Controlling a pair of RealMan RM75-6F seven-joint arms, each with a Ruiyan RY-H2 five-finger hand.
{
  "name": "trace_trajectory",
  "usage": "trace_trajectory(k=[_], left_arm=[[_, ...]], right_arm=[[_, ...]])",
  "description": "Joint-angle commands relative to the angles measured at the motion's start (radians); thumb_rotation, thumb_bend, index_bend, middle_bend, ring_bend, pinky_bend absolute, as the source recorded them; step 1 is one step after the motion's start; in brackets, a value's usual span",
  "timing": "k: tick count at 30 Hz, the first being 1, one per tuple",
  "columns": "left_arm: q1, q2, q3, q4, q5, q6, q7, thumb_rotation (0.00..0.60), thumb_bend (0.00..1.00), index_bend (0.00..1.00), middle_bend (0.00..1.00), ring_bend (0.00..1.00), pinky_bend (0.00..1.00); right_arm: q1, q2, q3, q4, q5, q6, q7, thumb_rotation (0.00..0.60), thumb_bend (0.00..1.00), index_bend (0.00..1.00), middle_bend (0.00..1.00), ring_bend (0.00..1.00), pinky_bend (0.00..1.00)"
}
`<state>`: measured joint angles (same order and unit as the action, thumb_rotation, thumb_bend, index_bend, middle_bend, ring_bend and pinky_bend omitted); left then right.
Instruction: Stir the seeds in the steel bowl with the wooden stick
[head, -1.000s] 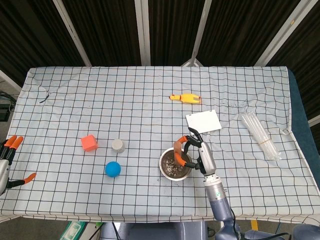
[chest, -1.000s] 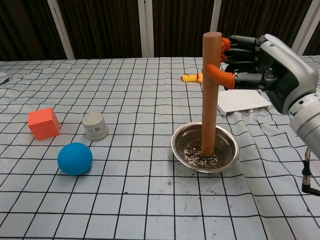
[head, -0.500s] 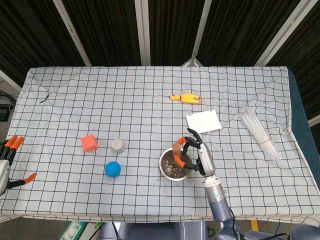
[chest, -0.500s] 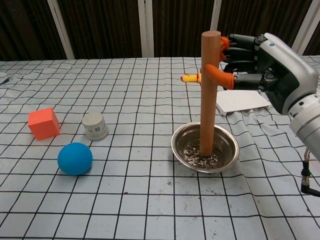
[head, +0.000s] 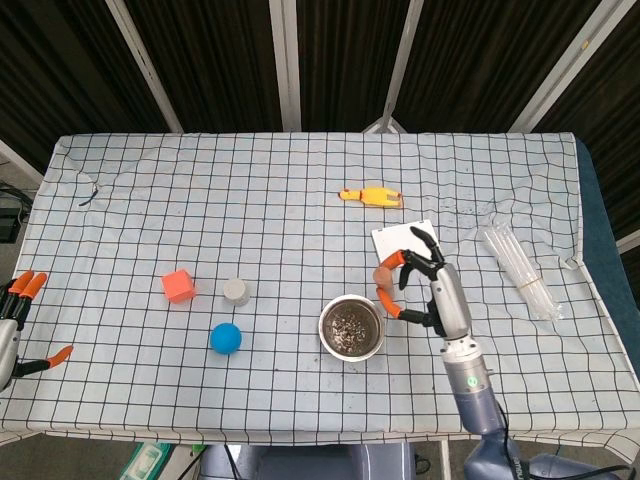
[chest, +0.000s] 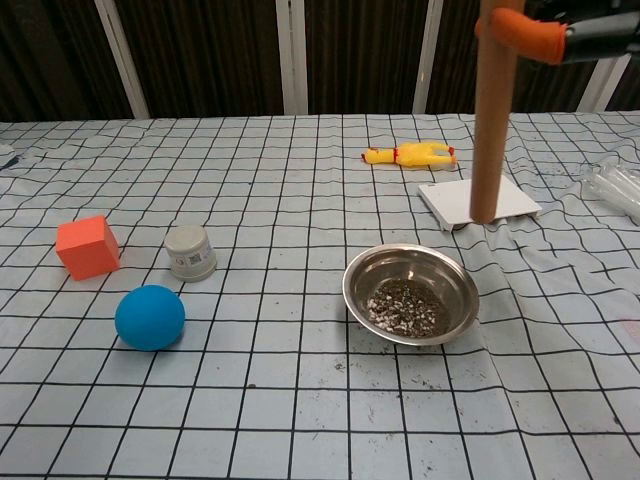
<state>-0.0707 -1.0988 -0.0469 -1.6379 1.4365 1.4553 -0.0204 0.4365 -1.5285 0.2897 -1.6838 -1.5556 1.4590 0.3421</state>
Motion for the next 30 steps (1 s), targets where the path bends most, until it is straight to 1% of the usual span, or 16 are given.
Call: trace_trajectory(k=[1, 6, 8, 11, 12, 14, 15, 16, 17, 18, 19, 21, 24, 27, 30], left_arm=[[0.000, -0.001, 0.001, -0.001, 0.000, -0.001, 0.006, 0.600, 0.00, 0.00, 0.00, 0.00, 0.00], [-0.002, -0.002, 0.001, -0.007, -0.003, -0.005, 0.015, 0.600, 0.00, 0.00, 0.00, 0.00, 0.00], [-0.002, -0.003, 0.001, -0.009, -0.003, -0.004, 0.019, 0.600, 0.00, 0.00, 0.00, 0.00, 0.00], [-0.001, -0.005, 0.001, -0.010, -0.004, -0.003, 0.025, 0.600, 0.00, 0.00, 0.00, 0.00, 0.00], [-0.001, -0.005, 0.001, -0.011, -0.005, -0.003, 0.026, 0.600, 0.00, 0.00, 0.00, 0.00, 0.00], [-0.001, -0.006, 0.002, -0.012, -0.006, -0.004, 0.030, 0.600, 0.00, 0.00, 0.00, 0.00, 0.00], [-0.001, -0.006, 0.002, -0.012, -0.006, -0.004, 0.031, 0.600, 0.00, 0.00, 0.00, 0.00, 0.00], [-0.001, -0.006, 0.001, -0.012, -0.006, -0.004, 0.032, 0.600, 0.00, 0.00, 0.00, 0.00, 0.00], [-0.002, -0.007, 0.001, -0.012, -0.007, -0.004, 0.033, 0.600, 0.00, 0.00, 0.00, 0.00, 0.00], [-0.002, -0.007, 0.001, -0.013, -0.008, -0.005, 0.033, 0.600, 0.00, 0.00, 0.00, 0.00, 0.00], [-0.001, -0.007, 0.002, -0.013, -0.008, -0.005, 0.032, 0.600, 0.00, 0.00, 0.00, 0.00, 0.00], [-0.001, -0.006, 0.002, -0.013, -0.007, -0.004, 0.032, 0.600, 0.00, 0.00, 0.00, 0.00, 0.00], [0.000, -0.004, 0.003, -0.013, -0.006, -0.003, 0.028, 0.600, 0.00, 0.00, 0.00, 0.00, 0.00], [0.001, -0.003, 0.003, -0.011, -0.003, -0.002, 0.023, 0.600, 0.00, 0.00, 0.00, 0.00, 0.00], [0.001, -0.002, 0.003, -0.007, -0.003, -0.001, 0.018, 0.600, 0.00, 0.00, 0.00, 0.00, 0.00]], right_arm=[[-0.022, 0.094, 0.022, 0.030, 0.051, -0.027, -0.054, 0.600, 0.49, 0.78, 0.63, 0.67, 0.12], [-0.036, 0.135, 0.015, 0.113, 0.100, -0.052, -0.102, 0.600, 0.49, 0.78, 0.63, 0.67, 0.12], [-0.039, 0.139, 0.010, 0.154, 0.108, -0.053, -0.139, 0.600, 0.49, 0.78, 0.63, 0.67, 0.12], [-0.039, 0.134, -0.005, 0.232, 0.107, -0.050, -0.227, 0.600, 0.49, 0.78, 0.63, 0.67, 0.11], [-0.039, 0.134, -0.010, 0.245, 0.108, -0.053, -0.250, 0.600, 0.49, 0.75, 0.62, 0.64, 0.08], [-0.038, 0.142, -0.034, 0.263, 0.107, -0.077, -0.313, 0.600, 0.49, 0.58, 0.53, 0.50, 0.02], [-0.037, 0.154, -0.053, 0.261, 0.105, -0.102, -0.341, 0.600, 0.49, 0.42, 0.42, 0.36, 0.00], [-0.036, 0.159, -0.060, 0.258, 0.106, -0.112, -0.350, 0.600, 0.49, 0.26, 0.31, 0.24, 0.00], [-0.035, 0.179, -0.089, 0.242, 0.113, -0.159, -0.400, 0.600, 0.49, 0.17, 0.25, 0.17, 0.00], [-0.034, 0.194, -0.103, 0.221, 0.121, -0.186, -0.433, 0.600, 0.49, 0.08, 0.18, 0.10, 0.00], [-0.034, 0.213, -0.117, 0.181, 0.135, -0.217, -0.470, 0.600, 0.48, 0.04, 0.15, 0.06, 0.00], [-0.033, 0.242, -0.132, 0.113, 0.157, -0.252, -0.517, 0.600, 0.43, 0.00, 0.08, 0.01, 0.00], [-0.035, 0.277, -0.153, 0.012, 0.176, -0.279, -0.584, 0.600, 0.37, 0.00, 0.06, 0.00, 0.00], [-0.042, 0.293, -0.166, -0.047, 0.161, -0.268, -0.608, 0.600, 0.37, 0.00, 0.05, 0.00, 0.00], [-0.058, 0.305, -0.180, -0.076, 0.131, -0.236, -0.608, 0.600, 0.37, 0.00, 0.05, 0.00, 0.00]])
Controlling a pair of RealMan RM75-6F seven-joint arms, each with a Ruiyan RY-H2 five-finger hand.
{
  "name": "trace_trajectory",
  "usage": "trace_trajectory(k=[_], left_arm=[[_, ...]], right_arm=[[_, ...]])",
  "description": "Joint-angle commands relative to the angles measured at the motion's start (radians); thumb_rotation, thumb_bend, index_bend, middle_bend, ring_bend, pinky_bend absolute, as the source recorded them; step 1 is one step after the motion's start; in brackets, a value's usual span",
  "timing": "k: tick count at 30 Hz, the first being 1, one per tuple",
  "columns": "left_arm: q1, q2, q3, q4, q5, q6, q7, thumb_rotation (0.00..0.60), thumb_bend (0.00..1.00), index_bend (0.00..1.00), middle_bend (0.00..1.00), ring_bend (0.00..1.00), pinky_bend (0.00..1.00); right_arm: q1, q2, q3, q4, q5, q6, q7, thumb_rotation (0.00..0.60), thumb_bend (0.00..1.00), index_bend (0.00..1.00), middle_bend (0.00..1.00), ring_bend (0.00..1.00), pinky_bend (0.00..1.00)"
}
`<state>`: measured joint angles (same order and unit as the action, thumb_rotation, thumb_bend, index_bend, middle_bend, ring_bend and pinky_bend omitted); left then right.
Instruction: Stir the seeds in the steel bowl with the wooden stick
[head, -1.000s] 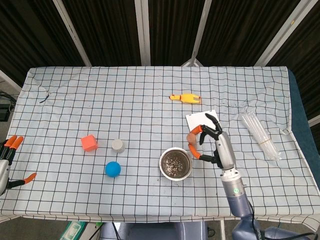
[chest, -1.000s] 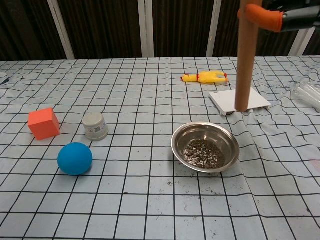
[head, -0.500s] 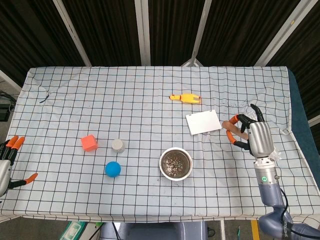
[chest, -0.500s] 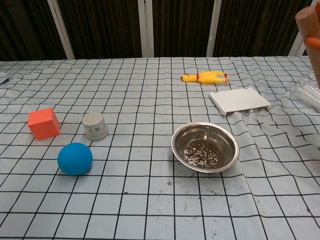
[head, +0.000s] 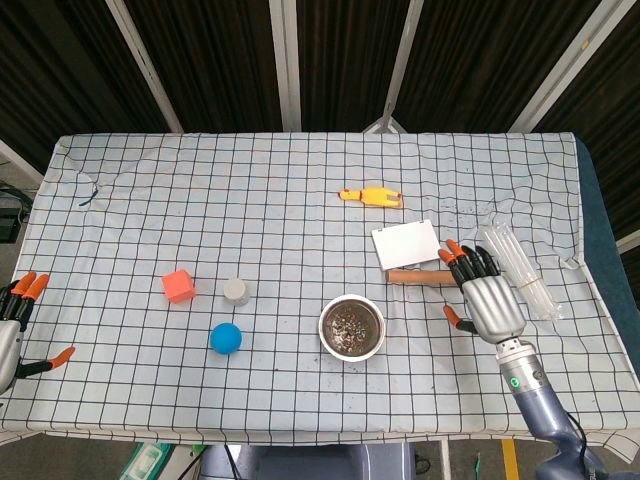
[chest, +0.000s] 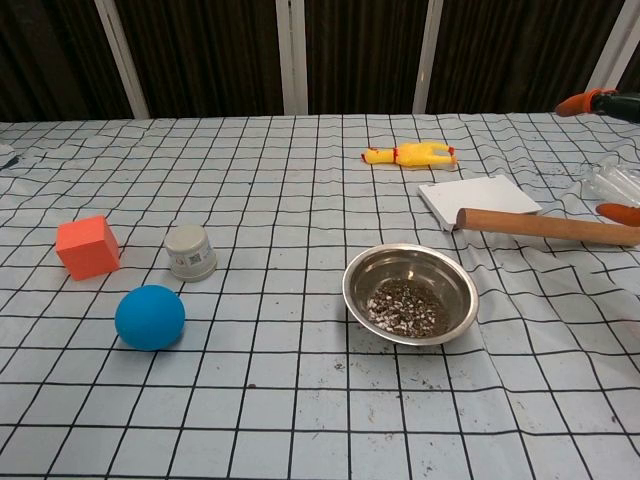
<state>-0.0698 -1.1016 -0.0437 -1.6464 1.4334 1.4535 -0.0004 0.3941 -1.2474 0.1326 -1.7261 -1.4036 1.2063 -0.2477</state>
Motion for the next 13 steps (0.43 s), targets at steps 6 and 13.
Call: trace_trajectory(k=[6, 13], left_arm=[[0.004, -0.002, -0.002, 0.019, 0.003, 0.011, -0.010, 0.600, 0.00, 0.00, 0.00, 0.00, 0.00], [0.011, -0.011, -0.003, 0.039, 0.021, 0.039, -0.003, 0.600, 0.00, 0.00, 0.00, 0.00, 0.00]], right_arm=[[-0.089, 0.063, -0.065, 0.016, -0.116, 0.149, -0.004, 0.600, 0.37, 0.00, 0.03, 0.00, 0.00], [-0.187, 0.083, -0.115, 0.110, -0.188, 0.292, 0.016, 0.600, 0.37, 0.00, 0.00, 0.00, 0.00]])
